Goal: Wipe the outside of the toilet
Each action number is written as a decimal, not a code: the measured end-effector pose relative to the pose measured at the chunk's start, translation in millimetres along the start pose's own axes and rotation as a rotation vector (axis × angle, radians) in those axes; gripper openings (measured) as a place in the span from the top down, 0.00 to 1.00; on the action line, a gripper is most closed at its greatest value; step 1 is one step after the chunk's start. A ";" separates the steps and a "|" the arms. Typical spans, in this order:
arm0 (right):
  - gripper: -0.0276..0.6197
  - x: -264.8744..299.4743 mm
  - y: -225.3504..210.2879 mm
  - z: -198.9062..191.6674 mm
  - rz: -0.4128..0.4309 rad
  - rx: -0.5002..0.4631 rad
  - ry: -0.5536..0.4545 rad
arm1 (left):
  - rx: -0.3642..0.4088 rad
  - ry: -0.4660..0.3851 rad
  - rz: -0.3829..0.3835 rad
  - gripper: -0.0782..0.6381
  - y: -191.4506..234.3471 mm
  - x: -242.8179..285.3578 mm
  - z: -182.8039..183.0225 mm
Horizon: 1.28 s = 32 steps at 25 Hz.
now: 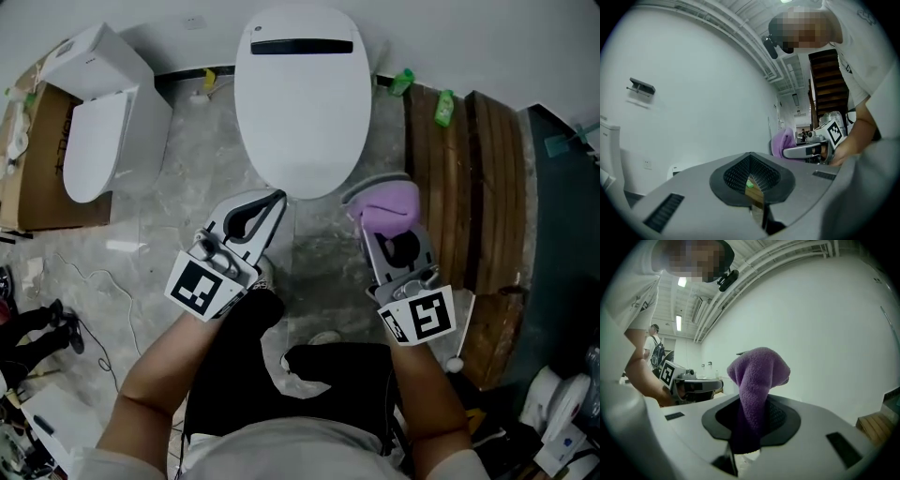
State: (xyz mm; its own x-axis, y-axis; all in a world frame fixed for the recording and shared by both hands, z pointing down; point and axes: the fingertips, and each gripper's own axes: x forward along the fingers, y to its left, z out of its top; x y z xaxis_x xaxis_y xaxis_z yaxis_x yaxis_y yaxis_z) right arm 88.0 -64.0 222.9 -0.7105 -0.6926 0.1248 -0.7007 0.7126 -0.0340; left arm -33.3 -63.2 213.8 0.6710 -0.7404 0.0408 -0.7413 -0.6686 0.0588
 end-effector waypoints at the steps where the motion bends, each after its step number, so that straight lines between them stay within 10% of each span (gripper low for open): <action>1: 0.80 1.6 -2.8 -13.0 0.007 -0.007 -0.001 | 0.017 0.000 -0.004 0.89 0.7 2.7 -10.6; 20: 0.80 58.5 -53.7 -297.8 0.052 -0.065 0.041 | 0.121 -0.074 -0.036 0.89 71.3 7.5 -202.4; 32: 0.80 111.8 -54.1 -387.9 0.040 -0.075 0.080 | 0.119 -0.061 -0.005 0.89 100.9 -8.2 -277.6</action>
State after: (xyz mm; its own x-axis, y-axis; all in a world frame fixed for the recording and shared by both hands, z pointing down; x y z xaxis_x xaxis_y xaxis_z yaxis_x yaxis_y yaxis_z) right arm 71.8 -136.7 623.4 -0.7280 -0.6546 0.2037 -0.6630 0.7479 0.0335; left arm -109.1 -105.3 496.3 0.6751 -0.7375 -0.0200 -0.7371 -0.6731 -0.0605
